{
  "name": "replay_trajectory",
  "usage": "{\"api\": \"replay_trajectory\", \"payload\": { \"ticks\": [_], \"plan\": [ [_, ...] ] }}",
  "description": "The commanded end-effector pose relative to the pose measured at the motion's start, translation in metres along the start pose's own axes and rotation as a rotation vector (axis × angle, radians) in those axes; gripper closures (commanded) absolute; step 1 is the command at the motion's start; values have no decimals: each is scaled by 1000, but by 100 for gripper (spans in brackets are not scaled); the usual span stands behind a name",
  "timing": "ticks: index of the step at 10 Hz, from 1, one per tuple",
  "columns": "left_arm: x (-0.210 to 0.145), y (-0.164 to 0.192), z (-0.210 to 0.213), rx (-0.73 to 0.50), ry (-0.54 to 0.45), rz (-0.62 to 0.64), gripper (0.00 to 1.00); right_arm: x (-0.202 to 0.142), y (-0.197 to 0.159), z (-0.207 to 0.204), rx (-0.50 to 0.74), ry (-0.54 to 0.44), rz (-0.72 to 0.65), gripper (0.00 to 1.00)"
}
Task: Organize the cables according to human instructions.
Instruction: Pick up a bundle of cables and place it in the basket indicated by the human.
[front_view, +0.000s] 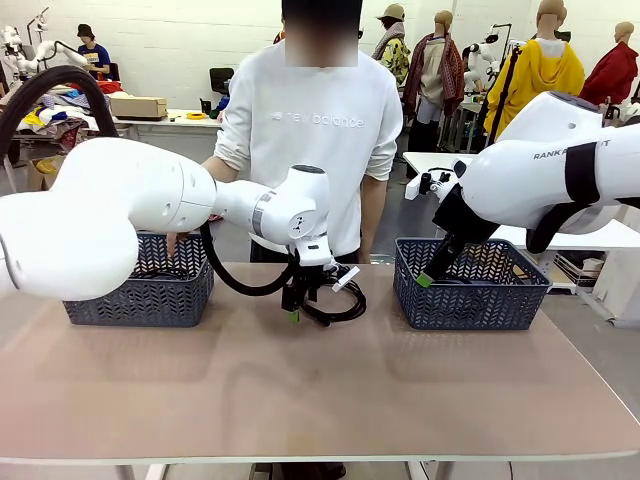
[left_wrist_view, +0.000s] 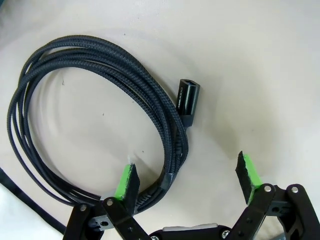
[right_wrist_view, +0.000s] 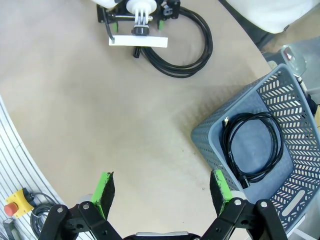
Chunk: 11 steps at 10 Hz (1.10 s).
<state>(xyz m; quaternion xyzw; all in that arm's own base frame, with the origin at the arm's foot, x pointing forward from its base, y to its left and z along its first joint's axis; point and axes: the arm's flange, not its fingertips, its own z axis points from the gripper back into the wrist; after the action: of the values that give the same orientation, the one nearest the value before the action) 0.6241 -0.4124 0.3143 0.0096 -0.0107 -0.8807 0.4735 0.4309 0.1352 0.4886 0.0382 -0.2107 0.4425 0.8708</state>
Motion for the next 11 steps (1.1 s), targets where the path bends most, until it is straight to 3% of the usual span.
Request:
{"api": "replay_trajectory", "payload": {
  "ticks": [1,10,11],
  "plan": [
    [-3,11,2,-15,32,8,10,1,-2,1,-14,9,-8,0],
    [0,14,-1,-28,33,0,99,1,-2,1,-14,9,-8,0],
    [0,14,-1,-28,35,1,100,1,-2,1,-14,9,-8,0]
  ]
}}
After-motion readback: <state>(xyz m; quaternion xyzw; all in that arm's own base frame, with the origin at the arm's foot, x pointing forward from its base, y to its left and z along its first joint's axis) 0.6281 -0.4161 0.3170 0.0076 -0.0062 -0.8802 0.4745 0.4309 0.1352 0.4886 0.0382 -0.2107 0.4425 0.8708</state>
